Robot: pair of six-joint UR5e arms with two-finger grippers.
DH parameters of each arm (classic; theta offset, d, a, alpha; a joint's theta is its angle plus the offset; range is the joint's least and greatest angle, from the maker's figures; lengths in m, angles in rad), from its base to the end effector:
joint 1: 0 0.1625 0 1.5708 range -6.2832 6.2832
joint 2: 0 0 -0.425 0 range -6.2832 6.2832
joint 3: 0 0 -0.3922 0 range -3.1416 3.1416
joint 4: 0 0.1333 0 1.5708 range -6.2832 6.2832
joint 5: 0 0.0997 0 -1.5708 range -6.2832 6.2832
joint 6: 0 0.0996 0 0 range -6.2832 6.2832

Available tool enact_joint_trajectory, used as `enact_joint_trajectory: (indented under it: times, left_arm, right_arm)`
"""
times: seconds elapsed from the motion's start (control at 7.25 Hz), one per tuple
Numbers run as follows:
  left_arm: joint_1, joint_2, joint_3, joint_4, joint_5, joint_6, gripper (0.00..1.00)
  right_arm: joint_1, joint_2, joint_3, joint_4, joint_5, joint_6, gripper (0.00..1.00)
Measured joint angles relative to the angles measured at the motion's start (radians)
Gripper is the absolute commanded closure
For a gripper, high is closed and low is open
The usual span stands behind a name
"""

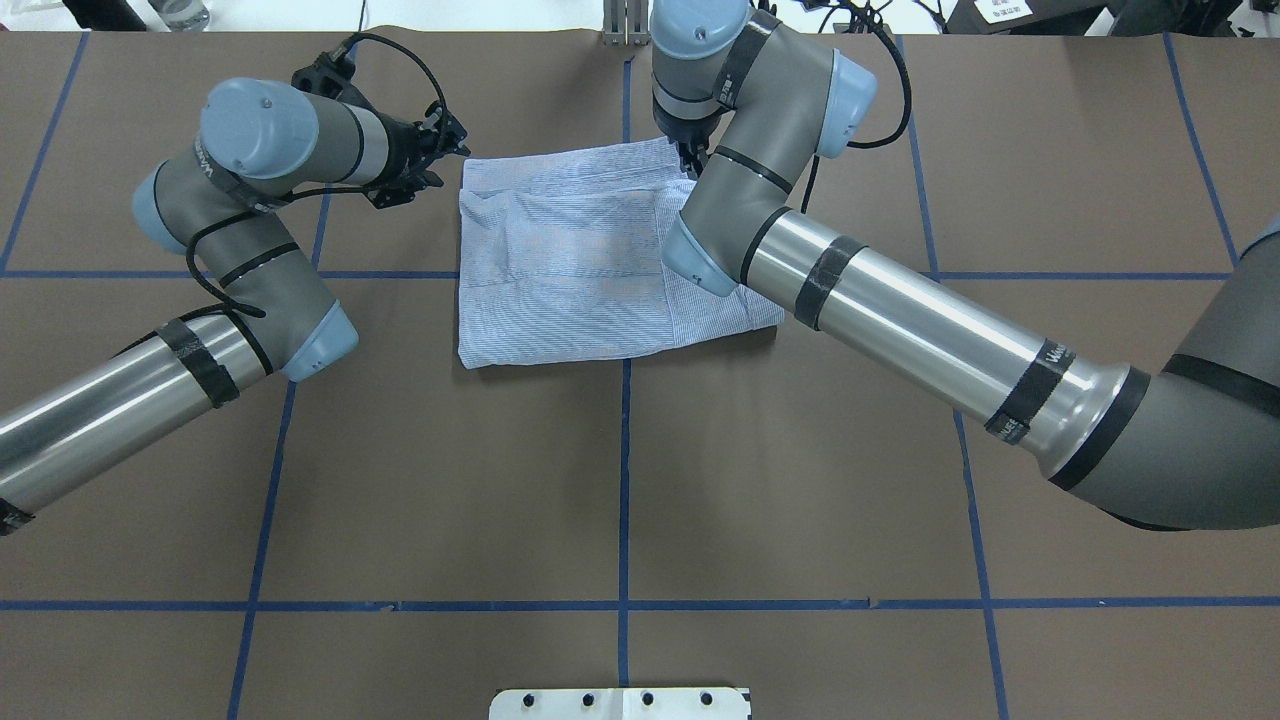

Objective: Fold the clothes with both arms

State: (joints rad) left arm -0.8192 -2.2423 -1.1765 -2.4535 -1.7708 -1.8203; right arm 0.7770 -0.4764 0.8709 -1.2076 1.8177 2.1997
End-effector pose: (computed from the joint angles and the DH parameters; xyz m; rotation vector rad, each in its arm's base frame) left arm 0.4435 -0.6408 0.3355 0.1601 1.1975 -0.8253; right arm -0.5500 -0.6937 0.2083 -0.1912 -0.8237 1.2346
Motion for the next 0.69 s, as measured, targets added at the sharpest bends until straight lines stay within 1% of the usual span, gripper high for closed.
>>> enact_joint_trajectory:
  times: [0.28, 0.41, 0.55, 0.69]
  left_arm:
    - [-0.02, -0.002, 0.001, -0.002, -0.017, 0.016, 0.31]
    - [-0.027, 0.002, -0.011, 0.0, -0.057, 0.046, 0.31]
    - [-0.043, 0.034, -0.056, 0.005, -0.126, 0.122, 0.31]
    - [-0.068, 0.105, -0.136, 0.009, -0.193, 0.243, 0.32]
  right_arm:
    - [0.031, 0.001, -0.003, 0.0, 0.037, -0.066, 0.0]
    - [0.04, -0.019, 0.023, -0.009, 0.063, -0.128, 0.0]
    - [0.056, -0.07, 0.096, -0.036, 0.106, -0.228, 0.0]
    - [0.089, -0.144, 0.197, -0.082, 0.16, -0.345, 0.0]
